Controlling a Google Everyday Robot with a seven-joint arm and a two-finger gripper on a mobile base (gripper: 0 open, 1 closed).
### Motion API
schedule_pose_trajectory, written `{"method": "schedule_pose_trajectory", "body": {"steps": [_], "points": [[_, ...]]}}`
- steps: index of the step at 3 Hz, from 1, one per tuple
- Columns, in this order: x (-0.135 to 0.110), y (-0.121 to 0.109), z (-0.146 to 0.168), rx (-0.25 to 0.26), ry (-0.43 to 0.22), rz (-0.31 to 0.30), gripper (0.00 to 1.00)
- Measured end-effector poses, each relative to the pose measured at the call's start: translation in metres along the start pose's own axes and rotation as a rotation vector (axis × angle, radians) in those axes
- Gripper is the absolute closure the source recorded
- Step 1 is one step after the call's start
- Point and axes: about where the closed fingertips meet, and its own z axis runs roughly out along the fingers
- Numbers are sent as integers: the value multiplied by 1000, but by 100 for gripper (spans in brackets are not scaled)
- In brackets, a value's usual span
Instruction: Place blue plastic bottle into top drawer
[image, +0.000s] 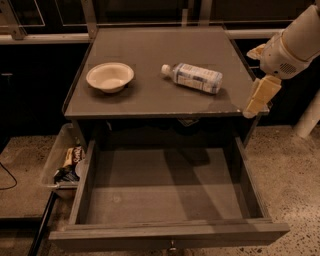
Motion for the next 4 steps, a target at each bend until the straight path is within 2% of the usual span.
{"method": "schedule_pose_trajectory", "body": {"steps": [1,2,3,4], "points": [[-10,-18,13,25,-70,-20,0],[-24,-42,29,30,-199,-23,0],[-42,-59,51,-32,-334,25,0],[-57,-63,76,-133,-416,80,0]]}}
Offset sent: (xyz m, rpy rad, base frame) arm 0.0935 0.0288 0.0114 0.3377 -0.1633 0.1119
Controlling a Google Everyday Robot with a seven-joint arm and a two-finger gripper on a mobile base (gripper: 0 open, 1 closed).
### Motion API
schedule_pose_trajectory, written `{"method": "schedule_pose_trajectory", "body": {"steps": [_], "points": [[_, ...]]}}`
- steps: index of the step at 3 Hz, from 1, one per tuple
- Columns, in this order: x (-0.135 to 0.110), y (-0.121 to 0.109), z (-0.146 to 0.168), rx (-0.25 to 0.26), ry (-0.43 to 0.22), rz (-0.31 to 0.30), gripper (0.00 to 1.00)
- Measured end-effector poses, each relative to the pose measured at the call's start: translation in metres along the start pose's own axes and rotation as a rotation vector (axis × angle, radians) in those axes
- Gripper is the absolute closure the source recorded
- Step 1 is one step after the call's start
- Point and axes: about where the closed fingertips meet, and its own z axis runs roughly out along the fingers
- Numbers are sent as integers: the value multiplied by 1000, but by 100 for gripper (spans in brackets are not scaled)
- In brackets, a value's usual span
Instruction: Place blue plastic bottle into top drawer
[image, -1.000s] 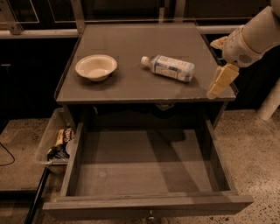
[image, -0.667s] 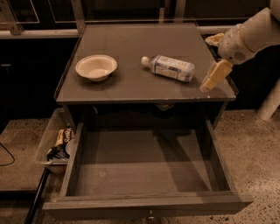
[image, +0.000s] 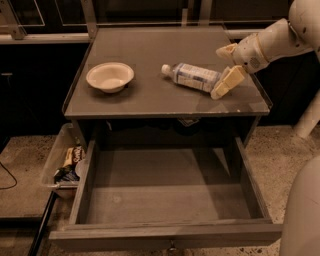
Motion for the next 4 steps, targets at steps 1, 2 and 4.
{"method": "schedule_pose_trajectory", "body": {"steps": [1,2,4], "points": [[-1,-6,22,-45,-3,46,0],[2,-14,35,-49,23,84,0],[2,-14,35,-48,23,85,42]]}}
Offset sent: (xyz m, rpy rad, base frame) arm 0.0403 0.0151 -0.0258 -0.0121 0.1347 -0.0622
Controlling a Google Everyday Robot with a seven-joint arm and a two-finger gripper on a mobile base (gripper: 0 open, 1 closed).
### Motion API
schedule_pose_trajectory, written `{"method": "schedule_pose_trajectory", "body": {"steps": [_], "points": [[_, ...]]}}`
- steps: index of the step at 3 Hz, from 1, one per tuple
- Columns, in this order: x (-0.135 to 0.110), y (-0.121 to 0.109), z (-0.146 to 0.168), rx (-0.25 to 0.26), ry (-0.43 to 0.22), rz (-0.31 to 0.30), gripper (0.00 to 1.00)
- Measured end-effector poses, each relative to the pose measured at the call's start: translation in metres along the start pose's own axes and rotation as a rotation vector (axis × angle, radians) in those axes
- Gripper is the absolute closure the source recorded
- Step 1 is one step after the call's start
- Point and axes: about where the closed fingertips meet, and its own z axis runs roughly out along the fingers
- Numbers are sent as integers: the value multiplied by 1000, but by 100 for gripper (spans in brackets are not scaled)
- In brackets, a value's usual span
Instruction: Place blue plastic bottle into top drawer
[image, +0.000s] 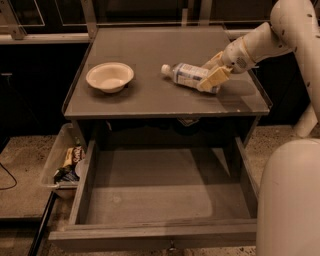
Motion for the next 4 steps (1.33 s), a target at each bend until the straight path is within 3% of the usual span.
{"method": "schedule_pose_trajectory", "body": {"steps": [2,3,4], "points": [[0,0,0,0,0,0,89],[0,0,0,0,0,0,100],[2,6,1,-10,-3,5,100]]}}
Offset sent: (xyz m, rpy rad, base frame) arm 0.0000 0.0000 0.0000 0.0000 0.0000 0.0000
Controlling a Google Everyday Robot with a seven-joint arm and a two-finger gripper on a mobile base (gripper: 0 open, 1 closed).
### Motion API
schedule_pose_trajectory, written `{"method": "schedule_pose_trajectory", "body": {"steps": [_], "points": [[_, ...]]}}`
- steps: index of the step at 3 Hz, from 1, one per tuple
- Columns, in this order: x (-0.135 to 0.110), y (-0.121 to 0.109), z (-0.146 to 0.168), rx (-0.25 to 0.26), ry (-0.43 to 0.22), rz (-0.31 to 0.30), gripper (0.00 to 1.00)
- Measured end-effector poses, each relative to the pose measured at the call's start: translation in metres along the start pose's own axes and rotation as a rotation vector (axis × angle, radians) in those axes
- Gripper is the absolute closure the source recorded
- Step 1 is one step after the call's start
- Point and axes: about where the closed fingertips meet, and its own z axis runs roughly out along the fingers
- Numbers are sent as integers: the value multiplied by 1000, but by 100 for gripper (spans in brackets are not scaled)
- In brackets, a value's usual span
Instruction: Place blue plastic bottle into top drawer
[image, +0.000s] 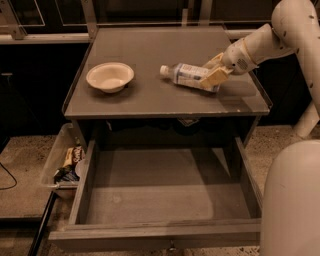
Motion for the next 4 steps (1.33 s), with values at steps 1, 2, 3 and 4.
{"method": "schedule_pose_trajectory", "body": {"steps": [1,2,3,4], "points": [[1,19,-17,2,-4,-13,100],[3,50,-47,25,-14,-28,100],[10,87,-74,76,-24,-63,100],[24,124,-92,157,-17,-114,100]]}}
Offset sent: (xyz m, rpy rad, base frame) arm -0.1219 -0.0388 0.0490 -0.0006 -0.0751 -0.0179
